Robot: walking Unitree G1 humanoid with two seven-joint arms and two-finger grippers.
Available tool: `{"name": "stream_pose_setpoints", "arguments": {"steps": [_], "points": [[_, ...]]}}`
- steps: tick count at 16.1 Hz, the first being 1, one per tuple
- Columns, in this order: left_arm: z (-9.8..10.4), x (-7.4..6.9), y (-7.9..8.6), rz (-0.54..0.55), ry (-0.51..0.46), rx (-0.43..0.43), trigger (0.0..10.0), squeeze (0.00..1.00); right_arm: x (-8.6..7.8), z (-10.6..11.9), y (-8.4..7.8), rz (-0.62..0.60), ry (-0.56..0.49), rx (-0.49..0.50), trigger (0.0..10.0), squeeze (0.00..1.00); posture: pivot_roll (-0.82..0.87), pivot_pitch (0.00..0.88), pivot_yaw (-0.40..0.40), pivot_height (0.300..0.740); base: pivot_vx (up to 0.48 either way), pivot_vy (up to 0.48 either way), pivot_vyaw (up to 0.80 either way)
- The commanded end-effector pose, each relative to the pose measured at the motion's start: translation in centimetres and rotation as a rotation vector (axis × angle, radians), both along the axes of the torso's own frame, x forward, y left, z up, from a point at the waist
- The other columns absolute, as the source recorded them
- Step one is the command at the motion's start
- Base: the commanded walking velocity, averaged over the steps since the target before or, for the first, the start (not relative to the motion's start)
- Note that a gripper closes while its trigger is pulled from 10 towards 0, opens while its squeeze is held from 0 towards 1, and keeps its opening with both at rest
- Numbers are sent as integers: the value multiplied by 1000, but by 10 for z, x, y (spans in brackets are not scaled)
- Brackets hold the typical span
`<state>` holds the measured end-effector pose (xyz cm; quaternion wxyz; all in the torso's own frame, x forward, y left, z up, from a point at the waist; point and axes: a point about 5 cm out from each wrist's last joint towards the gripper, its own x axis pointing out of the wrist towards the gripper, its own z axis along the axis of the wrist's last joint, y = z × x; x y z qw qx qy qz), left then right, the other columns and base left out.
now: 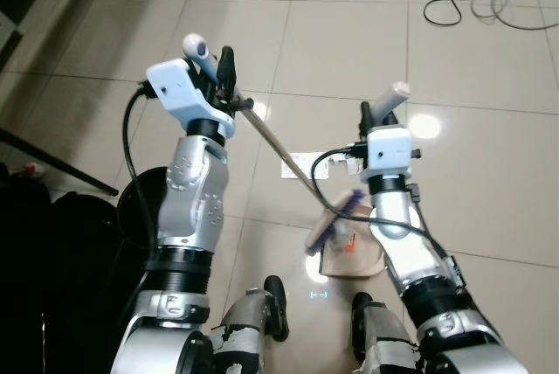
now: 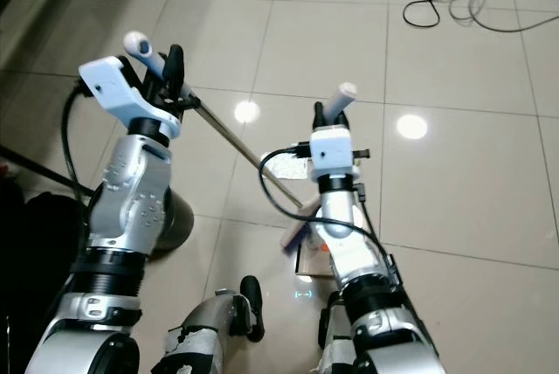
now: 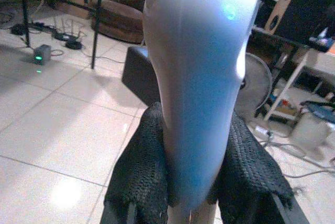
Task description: Sweep floor
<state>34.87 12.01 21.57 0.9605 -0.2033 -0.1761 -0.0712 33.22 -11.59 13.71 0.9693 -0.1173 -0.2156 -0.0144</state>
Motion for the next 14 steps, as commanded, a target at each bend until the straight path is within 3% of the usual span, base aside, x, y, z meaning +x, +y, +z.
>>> {"name": "stream_pose_setpoints", "arguments": {"steps": [1,4,6,10,13,14], "points": [[3,-4,1,-46,0,-48,10000,0,-3,-13,-1,-3,56,9,10000,0,139,268,131,740,0,0,0],[12,-2,0,-114,-1,-123,10000,0,1,-12,-5,-14,60,12,10000,0,138,285,126,740,0,0,0],[11,0,3,-119,-7,-94,10000,0,0,-12,-6,-17,61,16,10000,0,131,267,129,740,0,0,0],[-1,3,3,-115,49,-104,10000,0,3,-4,-10,-26,42,138,10000,0,117,263,142,740,0,0,0],[8,5,2,-132,26,-131,10000,0,3,-2,-14,-27,34,182,10000,0,120,266,142,740,0,0,0],[28,9,4,-152,-26,-170,10000,0,3,-2,-18,-34,36,189,10000,0,127,256,140,740,0,0,0]]}}
